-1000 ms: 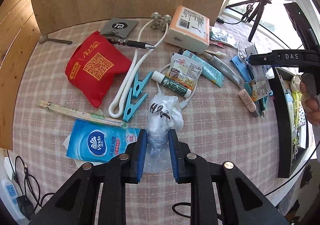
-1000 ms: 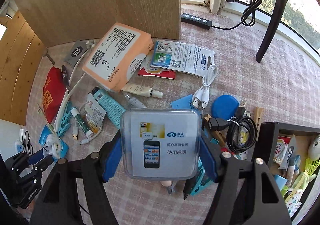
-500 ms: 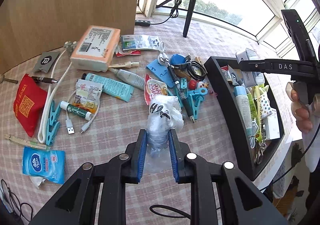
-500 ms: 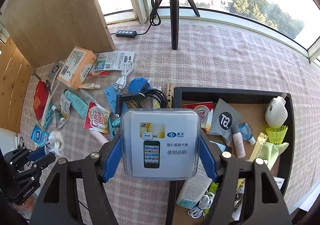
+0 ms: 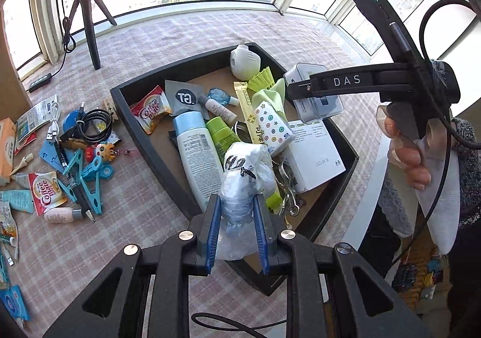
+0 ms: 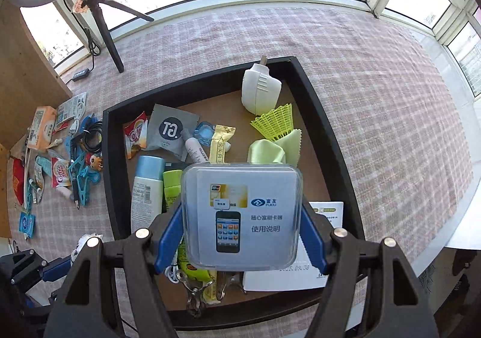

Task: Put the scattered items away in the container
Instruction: 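Carry the plastic bag and clear box into the tray and release both, then grasp the green lip balm tube with the left gripper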

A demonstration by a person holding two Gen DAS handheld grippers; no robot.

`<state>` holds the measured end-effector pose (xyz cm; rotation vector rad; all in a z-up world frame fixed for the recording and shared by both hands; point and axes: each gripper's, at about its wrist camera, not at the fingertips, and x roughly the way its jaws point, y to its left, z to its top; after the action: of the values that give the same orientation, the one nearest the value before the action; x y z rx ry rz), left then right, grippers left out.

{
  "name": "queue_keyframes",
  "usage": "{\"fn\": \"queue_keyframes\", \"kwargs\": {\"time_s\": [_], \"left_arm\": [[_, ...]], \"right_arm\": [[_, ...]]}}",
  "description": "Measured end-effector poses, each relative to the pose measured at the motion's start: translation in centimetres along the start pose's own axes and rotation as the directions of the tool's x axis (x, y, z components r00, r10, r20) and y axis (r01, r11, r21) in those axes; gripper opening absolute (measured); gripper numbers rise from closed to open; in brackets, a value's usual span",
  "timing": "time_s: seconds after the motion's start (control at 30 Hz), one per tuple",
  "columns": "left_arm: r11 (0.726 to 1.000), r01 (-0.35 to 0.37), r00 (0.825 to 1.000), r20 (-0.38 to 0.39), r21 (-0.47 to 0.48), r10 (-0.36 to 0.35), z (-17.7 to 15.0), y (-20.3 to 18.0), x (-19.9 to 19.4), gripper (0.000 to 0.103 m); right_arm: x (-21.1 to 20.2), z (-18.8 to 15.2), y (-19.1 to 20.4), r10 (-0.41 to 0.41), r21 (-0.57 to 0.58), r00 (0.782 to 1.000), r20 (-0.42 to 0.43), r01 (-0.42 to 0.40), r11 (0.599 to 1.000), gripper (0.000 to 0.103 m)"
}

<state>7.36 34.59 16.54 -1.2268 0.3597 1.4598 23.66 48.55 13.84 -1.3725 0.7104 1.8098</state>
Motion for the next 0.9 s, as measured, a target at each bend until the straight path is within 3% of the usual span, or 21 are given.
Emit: {"fn": "queue_keyframes", "kwargs": {"time_s": [0.17, 0.2, 0.27, 0.57, 0.9], "left_arm": [[0.999, 0.018, 1.000, -0.016, 0.050, -0.018, 0.5, -3.4, 1.6, 0.025], [0.998, 0.012, 1.000, -0.025, 0.054, -0.011, 0.6, -3.8, 1.9, 0.040], [0.999, -0.003, 1.000, -0.030, 0.050, 0.005, 0.7, -4.3, 2.2, 0.058], [0.999, -0.040, 0.999, -0.004, 0.011, 0.040, 0.0, -2.4, 1.1, 0.056], [0.981, -0.143, 0.989, 0.009, -0.128, 0.145, -2.4, 5.1, -1.2, 0.056]], "right_arm": [[0.0, -0.5, -4.2, -0.013, 0.098, 1.000, 0.013, 0.012, 0.995, 0.068], [-0.1, -0.5, -4.7, -0.011, 0.109, 1.000, 0.016, 0.010, 0.994, 0.069], [-0.1, -0.3, -5.2, -0.021, 0.122, 1.000, 0.011, 0.019, 0.992, 0.070], [-1.1, -0.1, -3.5, 0.017, 0.101, 0.998, 0.054, -0.022, 0.995, 0.070], [-1.1, -0.8, 3.9, 0.103, -0.030, 0.993, 0.059, -0.102, 0.994, 0.070]]}}
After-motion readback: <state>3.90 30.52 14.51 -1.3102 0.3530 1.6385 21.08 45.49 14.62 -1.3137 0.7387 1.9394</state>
